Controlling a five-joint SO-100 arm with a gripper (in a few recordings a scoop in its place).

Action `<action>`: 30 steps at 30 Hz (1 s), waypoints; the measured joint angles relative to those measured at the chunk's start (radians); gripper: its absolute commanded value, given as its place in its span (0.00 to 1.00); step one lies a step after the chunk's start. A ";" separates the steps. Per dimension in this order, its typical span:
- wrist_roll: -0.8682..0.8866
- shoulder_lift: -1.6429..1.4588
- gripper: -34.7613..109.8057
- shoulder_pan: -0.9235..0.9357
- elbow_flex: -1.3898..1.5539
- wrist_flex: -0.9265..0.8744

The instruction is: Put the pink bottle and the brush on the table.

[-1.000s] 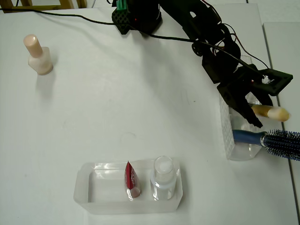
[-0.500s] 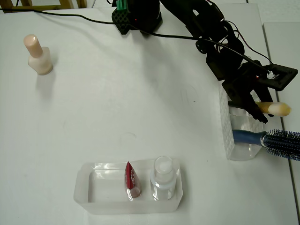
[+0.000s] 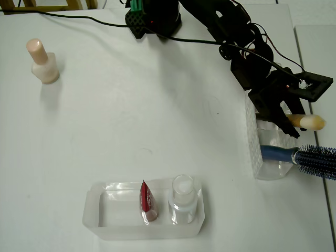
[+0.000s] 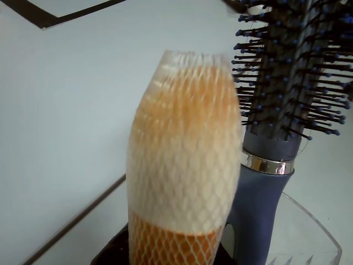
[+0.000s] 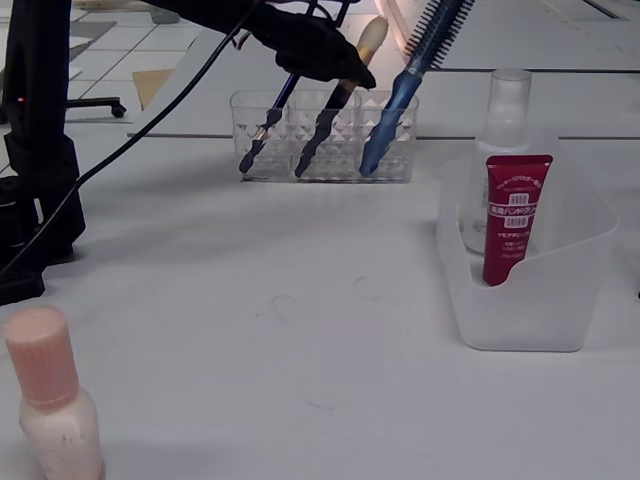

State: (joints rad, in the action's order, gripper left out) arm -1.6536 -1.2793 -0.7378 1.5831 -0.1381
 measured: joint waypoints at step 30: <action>0.101 -0.337 0.24 0.018 -0.152 -0.431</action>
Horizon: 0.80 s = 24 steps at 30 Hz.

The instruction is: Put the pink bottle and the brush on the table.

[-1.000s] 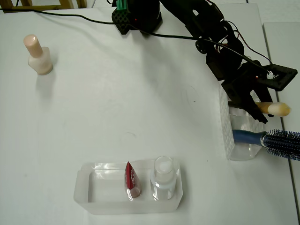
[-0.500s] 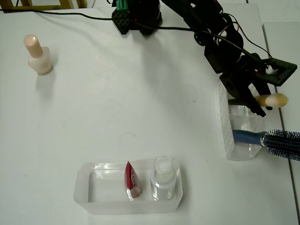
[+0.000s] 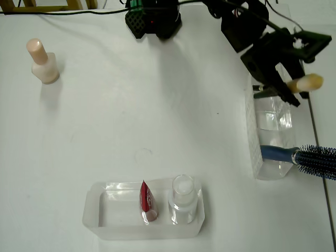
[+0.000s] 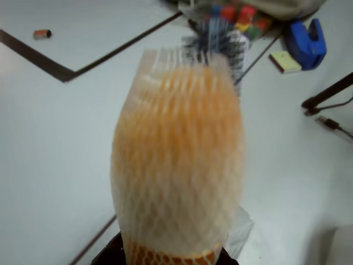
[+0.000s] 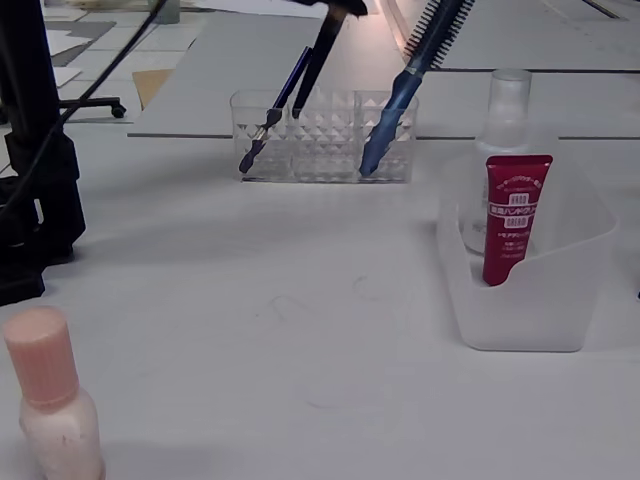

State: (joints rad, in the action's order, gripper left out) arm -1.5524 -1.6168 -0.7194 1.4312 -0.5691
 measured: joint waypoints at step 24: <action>0.015 -0.232 0.24 0.262 -0.144 -0.476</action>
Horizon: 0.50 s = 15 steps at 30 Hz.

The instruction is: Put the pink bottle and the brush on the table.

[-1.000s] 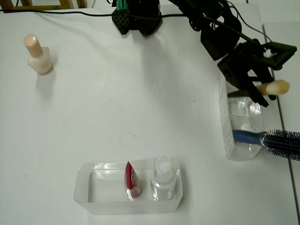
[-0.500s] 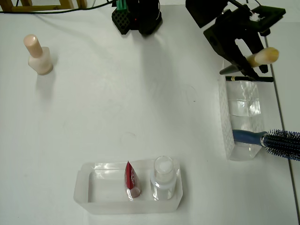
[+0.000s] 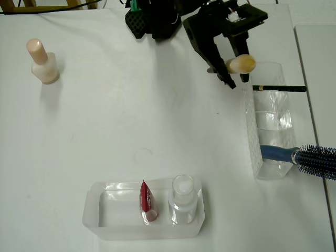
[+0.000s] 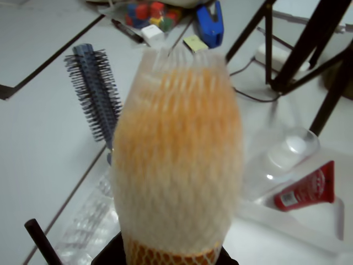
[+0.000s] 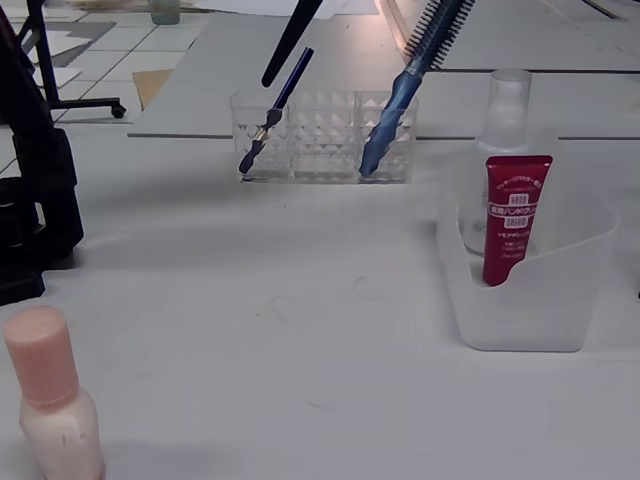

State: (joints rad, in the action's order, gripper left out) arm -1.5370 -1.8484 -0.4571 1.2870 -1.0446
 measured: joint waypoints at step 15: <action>0.000 -0.081 0.24 0.293 0.000 -0.341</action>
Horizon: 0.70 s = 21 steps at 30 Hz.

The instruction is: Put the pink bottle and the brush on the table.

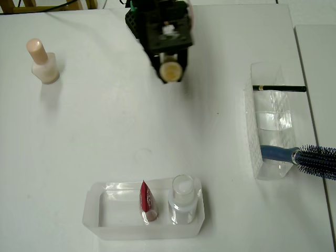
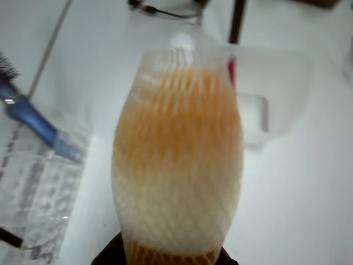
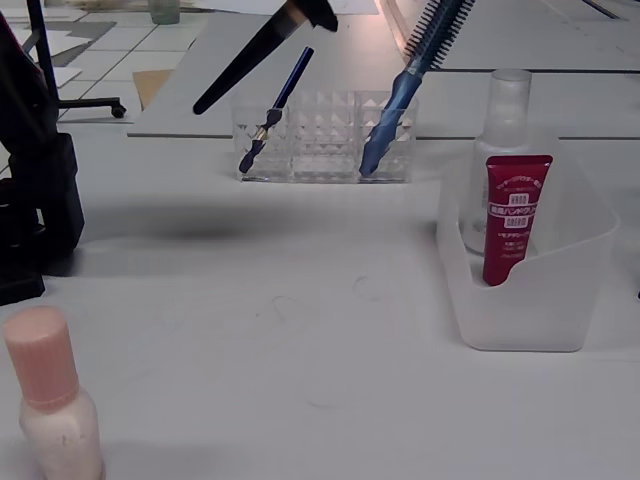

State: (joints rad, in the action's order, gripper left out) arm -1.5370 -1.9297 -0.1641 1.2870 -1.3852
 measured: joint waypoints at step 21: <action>-0.275 -0.086 0.24 0.431 0.287 -0.025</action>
State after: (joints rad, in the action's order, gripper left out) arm -1.8116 -2.0157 0.2669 1.5739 -1.4097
